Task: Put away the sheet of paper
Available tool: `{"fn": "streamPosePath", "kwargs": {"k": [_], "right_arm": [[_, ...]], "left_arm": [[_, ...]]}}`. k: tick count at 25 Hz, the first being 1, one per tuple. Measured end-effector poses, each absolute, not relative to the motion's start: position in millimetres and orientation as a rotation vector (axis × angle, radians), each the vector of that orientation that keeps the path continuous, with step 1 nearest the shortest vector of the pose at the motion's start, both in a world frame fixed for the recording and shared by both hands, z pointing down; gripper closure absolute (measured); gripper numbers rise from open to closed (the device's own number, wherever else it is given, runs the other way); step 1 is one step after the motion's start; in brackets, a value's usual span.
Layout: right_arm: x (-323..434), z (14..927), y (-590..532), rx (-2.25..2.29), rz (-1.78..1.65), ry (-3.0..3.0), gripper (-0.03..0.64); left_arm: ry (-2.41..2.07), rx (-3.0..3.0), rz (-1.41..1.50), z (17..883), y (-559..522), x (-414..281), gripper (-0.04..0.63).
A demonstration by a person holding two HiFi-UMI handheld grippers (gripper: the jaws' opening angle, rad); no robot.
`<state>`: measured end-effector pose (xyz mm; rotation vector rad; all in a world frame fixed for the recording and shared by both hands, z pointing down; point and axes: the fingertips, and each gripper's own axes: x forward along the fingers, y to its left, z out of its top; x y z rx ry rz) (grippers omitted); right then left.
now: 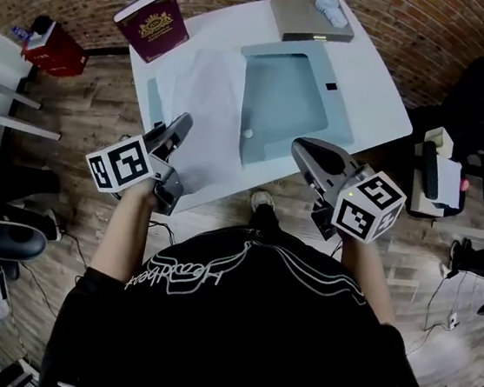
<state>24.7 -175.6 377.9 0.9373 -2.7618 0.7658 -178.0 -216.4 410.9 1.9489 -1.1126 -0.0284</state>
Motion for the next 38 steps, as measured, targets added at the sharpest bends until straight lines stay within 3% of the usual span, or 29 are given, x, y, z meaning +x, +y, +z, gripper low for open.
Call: {"fn": "streamPosePath", "kwargs": {"k": [38], "right_arm": [[32.3,403.7,-250.6,0.767,0.818,-2.718,0.615]], "left_arm": [[-1.145,1.589,-0.019,544.2,-286.7,-187.9,0.565]]}}
